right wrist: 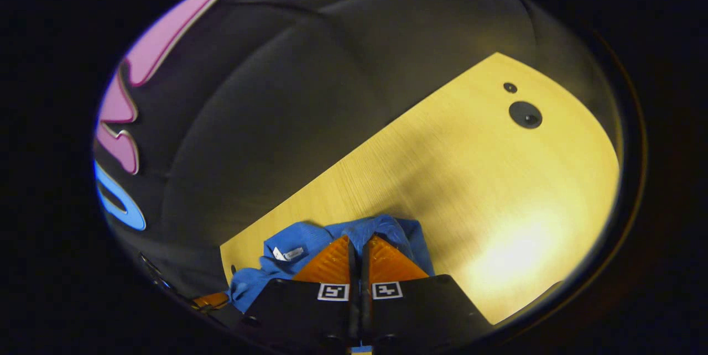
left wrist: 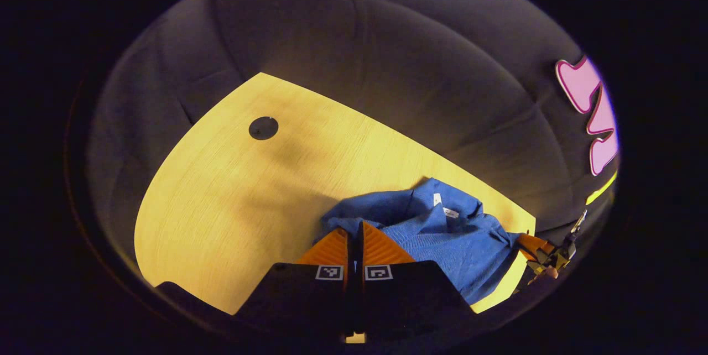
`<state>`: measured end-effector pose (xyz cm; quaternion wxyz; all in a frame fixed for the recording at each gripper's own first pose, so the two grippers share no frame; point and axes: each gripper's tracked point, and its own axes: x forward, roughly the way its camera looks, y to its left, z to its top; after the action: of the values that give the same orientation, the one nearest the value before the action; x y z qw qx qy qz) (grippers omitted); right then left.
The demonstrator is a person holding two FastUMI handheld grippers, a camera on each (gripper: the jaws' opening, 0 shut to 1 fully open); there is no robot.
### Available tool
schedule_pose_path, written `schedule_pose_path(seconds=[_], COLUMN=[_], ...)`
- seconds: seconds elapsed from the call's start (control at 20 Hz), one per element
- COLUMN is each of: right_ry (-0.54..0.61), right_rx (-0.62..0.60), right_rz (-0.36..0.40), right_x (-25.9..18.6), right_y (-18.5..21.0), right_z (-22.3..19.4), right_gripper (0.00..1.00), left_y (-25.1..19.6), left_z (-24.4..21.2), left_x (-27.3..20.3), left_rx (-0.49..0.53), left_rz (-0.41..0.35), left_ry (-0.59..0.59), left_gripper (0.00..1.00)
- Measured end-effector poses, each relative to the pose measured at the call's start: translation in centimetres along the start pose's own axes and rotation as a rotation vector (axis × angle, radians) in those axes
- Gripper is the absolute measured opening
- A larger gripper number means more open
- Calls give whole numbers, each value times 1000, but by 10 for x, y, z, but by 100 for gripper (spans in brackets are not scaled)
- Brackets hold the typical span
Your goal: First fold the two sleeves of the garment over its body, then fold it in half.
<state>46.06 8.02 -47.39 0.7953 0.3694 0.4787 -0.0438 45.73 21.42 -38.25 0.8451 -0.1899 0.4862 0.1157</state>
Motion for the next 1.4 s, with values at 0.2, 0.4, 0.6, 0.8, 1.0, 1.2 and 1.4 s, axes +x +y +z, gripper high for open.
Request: schedule_pose_path(seconds=[0.2, 0.4, 0.6, 0.8, 1.0, 1.2, 1.4], right_ry=[69, -5, -112, -240, -350, -510, -687], right_rx=[64, 115, -45, -271, -441, -606, -698], right_rz=[4, 86, 111, 155, 224, 255, 295], right_x=[27, 27, -19, -102, -216, -335, -448], right_y=[-8, 13, 24, 50, 84, 102, 103], right_z=[-2, 21, 34, 23, -24, -87, -151], right_gripper=[5, 56, 94, 95, 96, 96, 97], left_y=[5, 7, -11, -49, -71, -75, -77], left_z=[4, 21, 38, 25, -17, -73, -120], left_x=[23, 6, -35, -103, -189, -288, -411], left_rx=[-2, 8, 110, 226, 332, 448, 515], left_rz=[48, 50, 34, -62, -134, -158, -183], left_ry=[-13, -99, -216, -368, -507, -634, -908], left_gripper=[34, 80, 81, 80, 81, 80, 80])
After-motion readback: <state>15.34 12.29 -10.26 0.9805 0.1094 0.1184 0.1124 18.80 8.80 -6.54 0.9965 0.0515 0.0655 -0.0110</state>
